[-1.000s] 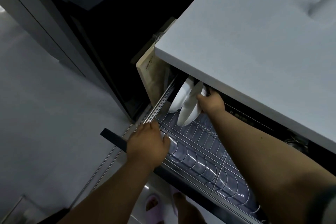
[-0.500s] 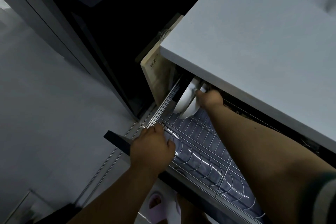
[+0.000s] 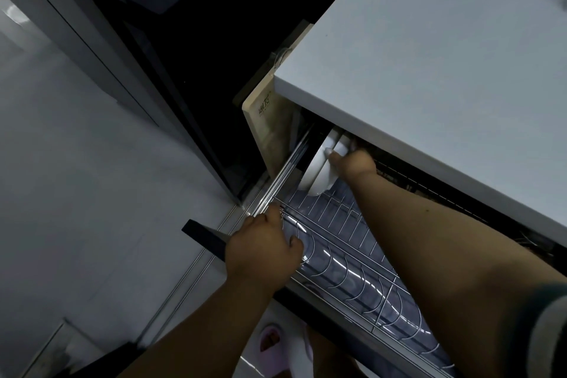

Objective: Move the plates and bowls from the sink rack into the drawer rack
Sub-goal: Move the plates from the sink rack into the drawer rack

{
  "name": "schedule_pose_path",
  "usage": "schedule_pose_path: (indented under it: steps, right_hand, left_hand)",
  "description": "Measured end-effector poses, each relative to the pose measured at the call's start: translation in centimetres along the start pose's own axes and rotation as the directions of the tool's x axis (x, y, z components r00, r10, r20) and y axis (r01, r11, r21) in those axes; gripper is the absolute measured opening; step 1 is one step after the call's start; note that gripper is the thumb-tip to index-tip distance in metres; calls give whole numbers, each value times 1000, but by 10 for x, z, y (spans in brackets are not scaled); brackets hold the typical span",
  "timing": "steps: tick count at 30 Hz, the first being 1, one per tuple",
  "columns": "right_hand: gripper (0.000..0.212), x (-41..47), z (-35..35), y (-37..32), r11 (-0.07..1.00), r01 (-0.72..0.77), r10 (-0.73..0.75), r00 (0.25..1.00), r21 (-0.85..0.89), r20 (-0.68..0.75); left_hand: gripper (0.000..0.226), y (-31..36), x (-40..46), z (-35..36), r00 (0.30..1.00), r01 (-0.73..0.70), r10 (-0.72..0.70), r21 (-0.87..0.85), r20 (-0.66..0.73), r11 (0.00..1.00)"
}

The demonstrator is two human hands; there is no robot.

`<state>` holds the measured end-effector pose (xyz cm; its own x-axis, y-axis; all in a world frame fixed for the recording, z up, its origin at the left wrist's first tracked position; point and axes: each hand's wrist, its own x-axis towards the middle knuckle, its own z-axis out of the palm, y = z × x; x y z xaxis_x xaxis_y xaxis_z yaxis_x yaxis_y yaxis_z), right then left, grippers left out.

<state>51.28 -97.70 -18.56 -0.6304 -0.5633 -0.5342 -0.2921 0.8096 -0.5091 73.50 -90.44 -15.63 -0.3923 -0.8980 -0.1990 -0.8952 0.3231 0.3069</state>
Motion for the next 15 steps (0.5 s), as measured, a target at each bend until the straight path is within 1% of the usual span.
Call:
schedule_pose_path:
  steps: [4, 7, 12, 15]
  right_hand:
    - [76, -24, 1, 12, 991, 18, -18, 1000, 135, 0]
    - [75, -46, 3, 28, 989, 44, -46, 999, 140, 5]
    - [61, -94, -5, 54, 979, 90, -89, 996, 183, -13]
    - [49, -125, -14, 78, 959, 104, -94, 994, 262, -49]
  left_hand:
    - [57, 1, -1, -2, 1000, -3, 3, 24, -19, 1000]
    - [50, 2, -1, -6, 1000, -3, 3, 7, -8, 1000]
    - [39, 2, -1, -12, 1000, -19, 19, 8, 3, 1000]
    - [34, 0, -2, -13, 998, -34, 35, -25, 57, 999]
